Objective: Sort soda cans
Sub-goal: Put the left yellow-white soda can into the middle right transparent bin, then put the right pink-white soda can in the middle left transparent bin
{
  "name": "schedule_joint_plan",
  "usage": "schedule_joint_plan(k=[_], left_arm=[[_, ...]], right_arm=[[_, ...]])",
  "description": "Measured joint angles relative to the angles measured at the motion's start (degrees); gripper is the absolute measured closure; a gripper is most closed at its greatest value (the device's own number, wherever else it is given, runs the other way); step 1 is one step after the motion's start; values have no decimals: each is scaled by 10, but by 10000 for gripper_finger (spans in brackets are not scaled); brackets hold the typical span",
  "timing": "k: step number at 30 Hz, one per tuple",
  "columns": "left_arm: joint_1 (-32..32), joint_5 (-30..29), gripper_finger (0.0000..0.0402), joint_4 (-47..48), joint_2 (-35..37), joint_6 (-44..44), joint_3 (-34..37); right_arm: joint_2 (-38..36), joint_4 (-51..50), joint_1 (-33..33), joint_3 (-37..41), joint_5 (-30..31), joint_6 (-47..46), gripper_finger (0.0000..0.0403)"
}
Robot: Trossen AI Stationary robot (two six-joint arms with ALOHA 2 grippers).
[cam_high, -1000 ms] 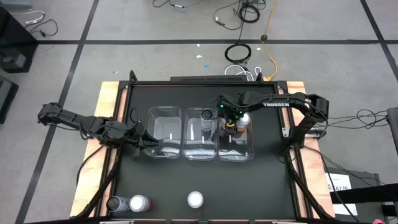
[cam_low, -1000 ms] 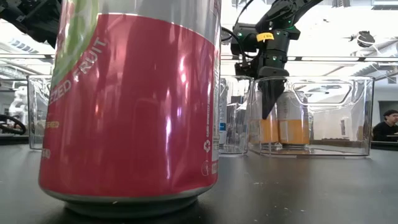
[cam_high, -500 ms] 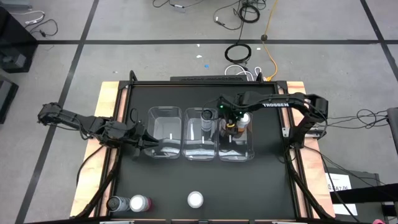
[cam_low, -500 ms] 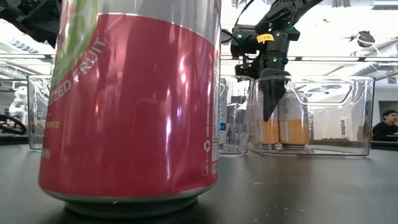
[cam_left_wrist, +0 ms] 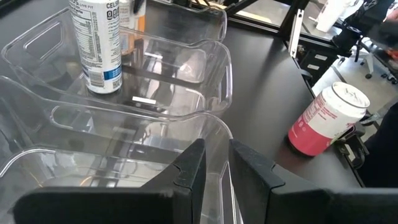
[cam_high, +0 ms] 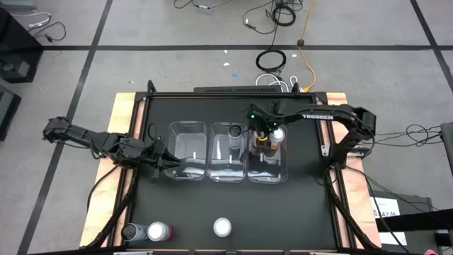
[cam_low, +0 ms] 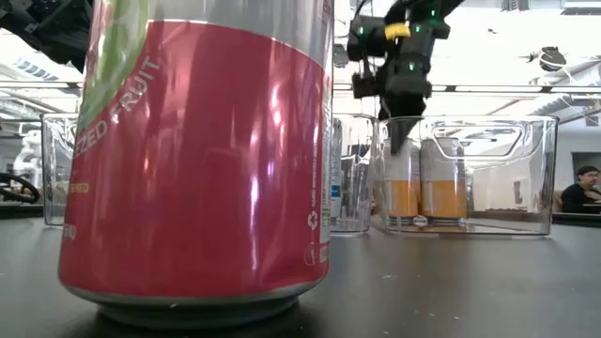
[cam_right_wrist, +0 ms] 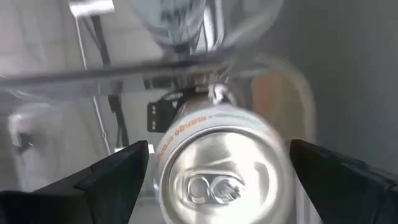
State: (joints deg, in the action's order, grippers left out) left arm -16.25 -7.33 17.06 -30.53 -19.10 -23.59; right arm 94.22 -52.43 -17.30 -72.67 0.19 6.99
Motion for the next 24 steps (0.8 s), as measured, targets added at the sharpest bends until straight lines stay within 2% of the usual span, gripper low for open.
schedule_joint_plan(k=[5,9,14,19,24], left_arm=[[0,0,322,0,0,0,0],[0,0,322,0,0,0,0],[0,0,322,0,0,0,0],[0,0,322,0,0,0,0],[0,0,322,0,0,0,0]], right_arm=[[-26,-45,0,-53,-1,-14,19],[-52,-72,1,-84,-1,-82,18],[-98,-91,18,-87,-2,-175,18],[-135,-109,67,-87,6,-299,18],[-154,-111,149,-87,62,-427,18]])
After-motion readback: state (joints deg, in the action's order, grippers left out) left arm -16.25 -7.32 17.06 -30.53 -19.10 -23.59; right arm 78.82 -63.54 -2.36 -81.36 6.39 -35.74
